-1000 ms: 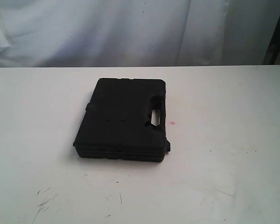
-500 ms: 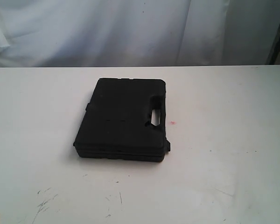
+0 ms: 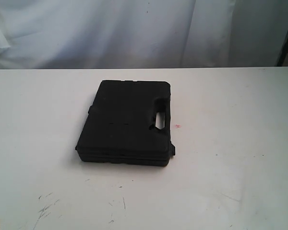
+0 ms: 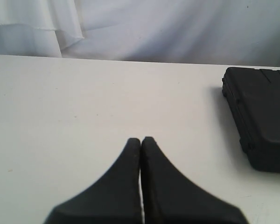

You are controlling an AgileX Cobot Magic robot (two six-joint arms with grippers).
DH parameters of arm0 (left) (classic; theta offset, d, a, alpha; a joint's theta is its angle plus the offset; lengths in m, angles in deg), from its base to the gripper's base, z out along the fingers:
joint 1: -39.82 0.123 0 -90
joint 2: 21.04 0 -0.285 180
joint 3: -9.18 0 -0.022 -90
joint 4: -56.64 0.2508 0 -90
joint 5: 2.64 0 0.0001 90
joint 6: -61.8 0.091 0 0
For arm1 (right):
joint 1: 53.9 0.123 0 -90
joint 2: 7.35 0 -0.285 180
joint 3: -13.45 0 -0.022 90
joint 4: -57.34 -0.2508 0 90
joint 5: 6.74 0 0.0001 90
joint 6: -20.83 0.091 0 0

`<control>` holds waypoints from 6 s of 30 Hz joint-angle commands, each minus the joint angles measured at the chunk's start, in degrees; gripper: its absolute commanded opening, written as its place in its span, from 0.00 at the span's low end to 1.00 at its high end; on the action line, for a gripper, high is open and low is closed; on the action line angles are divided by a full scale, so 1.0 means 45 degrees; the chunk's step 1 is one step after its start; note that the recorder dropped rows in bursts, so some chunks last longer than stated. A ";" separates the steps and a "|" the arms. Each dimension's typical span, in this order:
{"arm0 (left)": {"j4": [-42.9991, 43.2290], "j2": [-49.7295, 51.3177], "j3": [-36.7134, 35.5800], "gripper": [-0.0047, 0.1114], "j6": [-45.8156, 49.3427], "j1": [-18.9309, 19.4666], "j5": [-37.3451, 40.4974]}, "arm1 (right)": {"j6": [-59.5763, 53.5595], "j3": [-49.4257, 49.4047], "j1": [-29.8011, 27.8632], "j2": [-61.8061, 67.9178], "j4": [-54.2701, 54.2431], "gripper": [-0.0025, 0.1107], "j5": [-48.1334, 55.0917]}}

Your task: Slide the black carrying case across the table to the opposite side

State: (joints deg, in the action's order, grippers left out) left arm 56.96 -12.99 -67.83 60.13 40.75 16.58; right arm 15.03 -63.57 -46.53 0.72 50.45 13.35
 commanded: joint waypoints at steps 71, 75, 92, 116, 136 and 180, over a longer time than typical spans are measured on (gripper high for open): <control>0.0042 -0.0058 -0.0047 0.04 0.0056 0.0039 -0.0239 | 0.0619 0.9358 -0.0086 0.7257 -0.0196 0.02 -0.0867; 0.0042 -0.0058 -0.0047 0.04 0.0056 0.0039 -0.0239 | 0.0263 0.9612 0.0131 0.8970 -0.1212 0.02 0.1148; 0.0042 -0.0058 -0.0047 0.04 0.0056 0.0039 -0.0239 | -0.1115 0.9612 0.0771 1.2144 -0.2374 0.02 0.7119; 0.0042 -0.0058 -0.0047 0.04 0.0056 0.0039 -0.0239 | 0.0377 1.4478 0.2971 1.7509 -0.3107 0.02 0.6354; 0.0042 -0.0058 -0.0047 0.04 0.0061 0.0039 -0.0239 | 0.3873 1.9521 0.4947 2.3929 -0.1387 0.02 0.7205; 0.0042 -0.0058 -0.0047 0.04 0.0061 0.0039 -0.0239 | 0.6755 2.3268 0.5548 2.9146 0.1082 0.36 0.7104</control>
State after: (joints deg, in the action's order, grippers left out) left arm 57.05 -12.99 -67.83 60.39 40.75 16.32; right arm 44.83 40.83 -21.57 131.88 53.50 46.11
